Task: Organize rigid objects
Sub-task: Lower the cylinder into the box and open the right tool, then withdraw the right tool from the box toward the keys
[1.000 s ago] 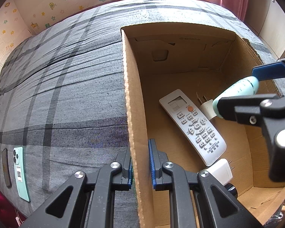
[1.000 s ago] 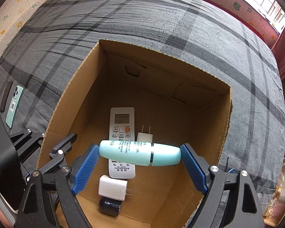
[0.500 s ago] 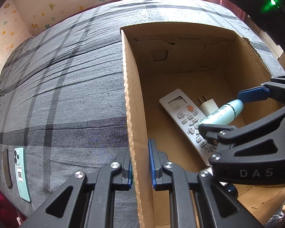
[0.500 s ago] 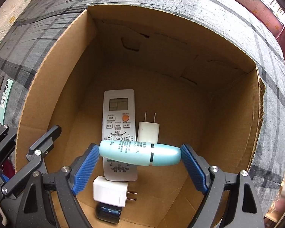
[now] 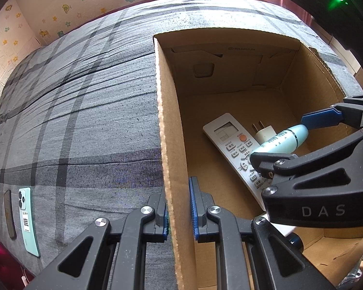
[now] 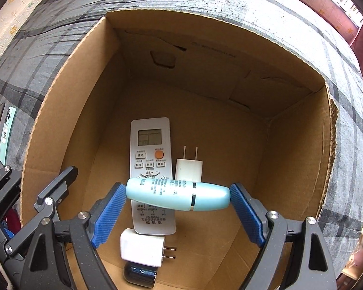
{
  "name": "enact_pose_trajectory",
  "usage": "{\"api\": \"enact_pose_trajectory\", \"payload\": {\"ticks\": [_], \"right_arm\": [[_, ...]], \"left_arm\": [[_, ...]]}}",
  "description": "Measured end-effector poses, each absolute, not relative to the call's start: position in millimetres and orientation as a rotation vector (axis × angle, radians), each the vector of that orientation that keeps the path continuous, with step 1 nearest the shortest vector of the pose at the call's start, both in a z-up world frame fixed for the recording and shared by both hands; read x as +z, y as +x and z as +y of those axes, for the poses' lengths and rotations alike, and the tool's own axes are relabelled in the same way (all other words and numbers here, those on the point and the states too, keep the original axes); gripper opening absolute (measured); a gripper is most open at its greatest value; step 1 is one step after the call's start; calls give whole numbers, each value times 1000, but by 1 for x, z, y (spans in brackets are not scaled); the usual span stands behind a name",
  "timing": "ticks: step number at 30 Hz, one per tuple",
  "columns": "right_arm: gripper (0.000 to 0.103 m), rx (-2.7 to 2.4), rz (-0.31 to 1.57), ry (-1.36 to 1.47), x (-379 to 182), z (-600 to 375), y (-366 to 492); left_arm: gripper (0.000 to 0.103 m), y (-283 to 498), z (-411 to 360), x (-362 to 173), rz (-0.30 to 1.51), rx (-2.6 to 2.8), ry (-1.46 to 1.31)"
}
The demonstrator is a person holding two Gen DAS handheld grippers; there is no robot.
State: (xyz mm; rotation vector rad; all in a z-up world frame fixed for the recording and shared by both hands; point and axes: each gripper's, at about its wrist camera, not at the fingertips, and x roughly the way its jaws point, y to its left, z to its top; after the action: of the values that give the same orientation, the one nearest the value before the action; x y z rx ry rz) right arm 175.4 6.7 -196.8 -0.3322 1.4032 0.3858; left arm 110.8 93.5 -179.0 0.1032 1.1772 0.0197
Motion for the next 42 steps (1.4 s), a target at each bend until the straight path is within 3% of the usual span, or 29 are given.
{"api": "enact_pose_trajectory", "payload": {"ticks": [8,26,42], "right_arm": [[99,407,1371,-328,-186,8,172],[99,378,1250,-317,-126,-14,160],[99,240,1198,-215,-92,-110,156]], "left_arm": [[15,110,95,-179,1177,20,104],[15,111,93,-180,1179,25,119],[15,111,92,-180,1182,26,122]]}}
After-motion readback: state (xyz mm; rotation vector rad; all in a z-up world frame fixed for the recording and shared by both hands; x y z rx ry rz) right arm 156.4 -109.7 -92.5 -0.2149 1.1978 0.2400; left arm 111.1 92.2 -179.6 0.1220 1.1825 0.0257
